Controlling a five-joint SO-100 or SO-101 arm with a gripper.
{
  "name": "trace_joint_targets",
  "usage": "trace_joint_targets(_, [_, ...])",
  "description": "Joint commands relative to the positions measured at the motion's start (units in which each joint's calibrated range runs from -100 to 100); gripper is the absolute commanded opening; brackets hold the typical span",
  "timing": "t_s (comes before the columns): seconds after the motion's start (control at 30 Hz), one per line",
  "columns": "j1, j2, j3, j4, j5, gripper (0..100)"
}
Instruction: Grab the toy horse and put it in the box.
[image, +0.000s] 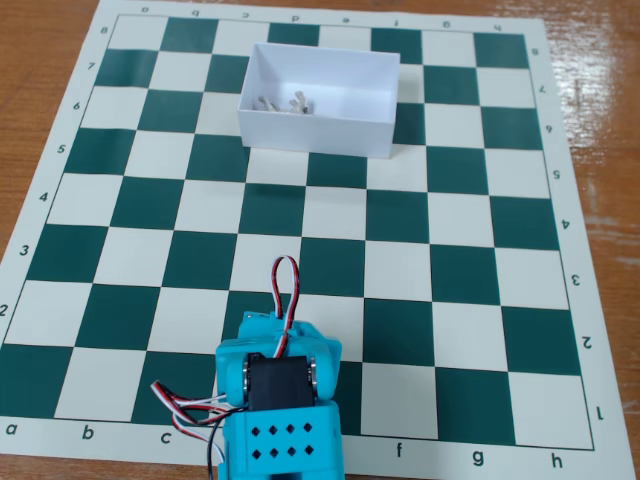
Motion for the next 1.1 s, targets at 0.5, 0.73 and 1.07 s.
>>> trace_joint_targets(0.5, [-0.5,-0.4,0.4,0.1,0.2,0])
trace_joint_targets(0.73, [-0.5,-0.4,0.4,0.1,0.2,0])
trace_joint_targets(1.07, [-0.5,-0.4,0.4,0.1,0.2,0])
